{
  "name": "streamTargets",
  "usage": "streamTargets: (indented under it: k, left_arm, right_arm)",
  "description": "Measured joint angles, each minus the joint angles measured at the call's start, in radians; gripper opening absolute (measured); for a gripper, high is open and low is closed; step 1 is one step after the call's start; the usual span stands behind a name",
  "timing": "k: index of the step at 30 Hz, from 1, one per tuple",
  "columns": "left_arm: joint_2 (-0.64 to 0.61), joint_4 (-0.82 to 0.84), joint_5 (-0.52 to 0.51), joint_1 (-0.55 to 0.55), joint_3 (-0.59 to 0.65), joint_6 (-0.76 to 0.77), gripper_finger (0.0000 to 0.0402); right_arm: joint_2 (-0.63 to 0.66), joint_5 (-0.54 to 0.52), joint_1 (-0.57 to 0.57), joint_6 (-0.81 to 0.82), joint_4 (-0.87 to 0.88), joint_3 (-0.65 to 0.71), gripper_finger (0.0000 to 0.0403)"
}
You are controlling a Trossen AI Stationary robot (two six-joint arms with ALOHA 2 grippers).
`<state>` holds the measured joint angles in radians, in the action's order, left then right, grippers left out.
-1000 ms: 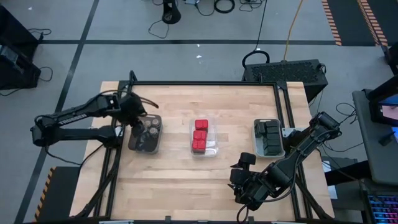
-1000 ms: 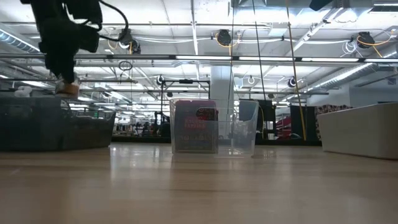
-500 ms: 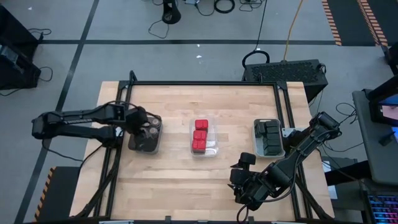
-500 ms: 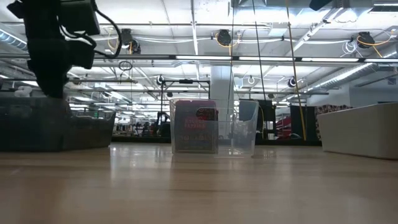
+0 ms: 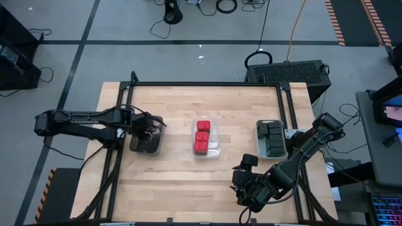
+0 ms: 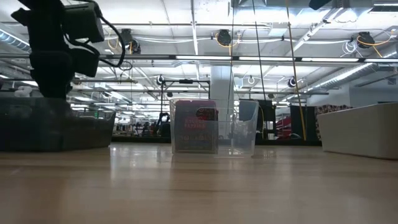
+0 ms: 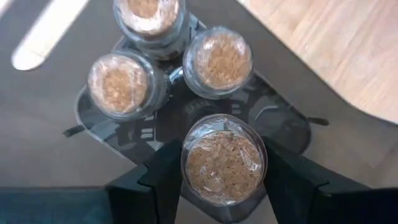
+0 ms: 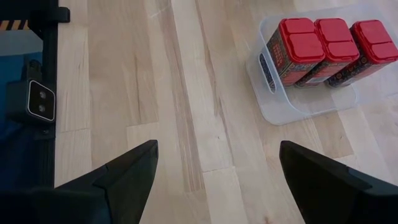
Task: Sort spices by type
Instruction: Put the brown seasoning bottle into the black bin
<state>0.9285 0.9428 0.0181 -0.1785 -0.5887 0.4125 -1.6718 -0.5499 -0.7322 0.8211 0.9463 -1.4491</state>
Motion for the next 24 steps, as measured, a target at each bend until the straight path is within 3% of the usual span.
streamTargets:
  k: [24]
  left_arm:
    - [0.165,-0.1,-0.069,0.011,0.008,0.001,0.0192]
  right_arm:
    - [0.0,0.0,0.0,0.002,0.0,0.0,0.0318]
